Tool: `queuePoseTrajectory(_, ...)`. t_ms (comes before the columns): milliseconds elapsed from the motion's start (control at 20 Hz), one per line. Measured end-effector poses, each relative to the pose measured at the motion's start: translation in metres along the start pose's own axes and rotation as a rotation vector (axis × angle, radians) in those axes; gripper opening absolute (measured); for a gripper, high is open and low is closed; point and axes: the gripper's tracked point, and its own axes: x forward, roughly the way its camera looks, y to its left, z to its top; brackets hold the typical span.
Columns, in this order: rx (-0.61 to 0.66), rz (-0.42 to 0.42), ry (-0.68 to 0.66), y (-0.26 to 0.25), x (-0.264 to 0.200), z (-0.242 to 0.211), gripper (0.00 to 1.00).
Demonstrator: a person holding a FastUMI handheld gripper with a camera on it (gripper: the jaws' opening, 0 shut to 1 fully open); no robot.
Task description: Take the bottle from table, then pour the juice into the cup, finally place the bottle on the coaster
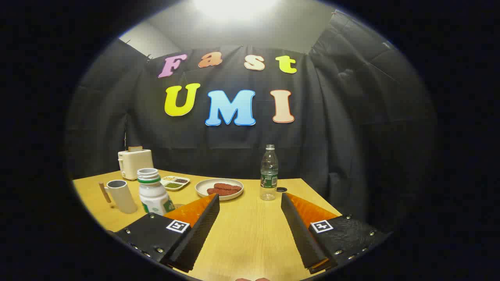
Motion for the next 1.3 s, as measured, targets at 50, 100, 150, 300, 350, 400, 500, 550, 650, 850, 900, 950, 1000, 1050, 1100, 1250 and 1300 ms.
queuePoseTrajectory(50,0.018,0.01,-0.002,0.008,-0.007,0.002,0.97)
queuePoseTrajectory(100,0.029,0.024,-0.006,0.016,-0.013,0.005,0.97)
queuePoseTrajectory(150,0.032,0.034,-0.011,0.022,-0.017,0.008,0.97)
queuePoseTrajectory(300,0.028,0.049,-0.018,0.036,-0.028,0.014,0.97)
queuePoseTrajectory(350,0.028,0.057,-0.017,0.042,-0.031,0.013,0.97)
queuePoseTrajectory(400,0.022,0.06,-0.015,0.047,-0.033,0.013,0.97)
queuePoseTrajectory(500,0.008,0.066,-0.014,0.052,-0.036,0.013,0.97)
queuePoseTrajectory(550,0.007,0.074,-0.015,0.056,-0.037,0.012,0.97)
queuePoseTrajectory(650,0.021,0.092,-0.009,0.065,-0.039,0.011,0.97)
queuePoseTrajectory(850,0.013,0.131,-0.004,0.087,-0.043,0.002,0.97)
queuePoseTrajectory(900,0.017,0.146,-0.001,0.095,-0.044,-0.001,0.97)
queuePoseTrajectory(950,0.025,0.16,0.003,0.104,-0.044,-0.006,0.97)
queuePoseTrajectory(1000,0.033,0.173,0.01,0.112,-0.043,-0.01,0.97)
queuePoseTrajectory(1050,0.035,0.186,0.02,0.12,-0.04,-0.017,0.97)
queuePoseTrajectory(1100,0.034,0.193,0.033,0.125,-0.037,-0.023,0.97)
queuePoseTrajectory(1250,0.044,0.195,0.055,0.137,-0.02,-0.035,0.97)
queuePoseTrajectory(1300,0.052,0.194,0.061,0.141,-0.015,-0.038,0.97)
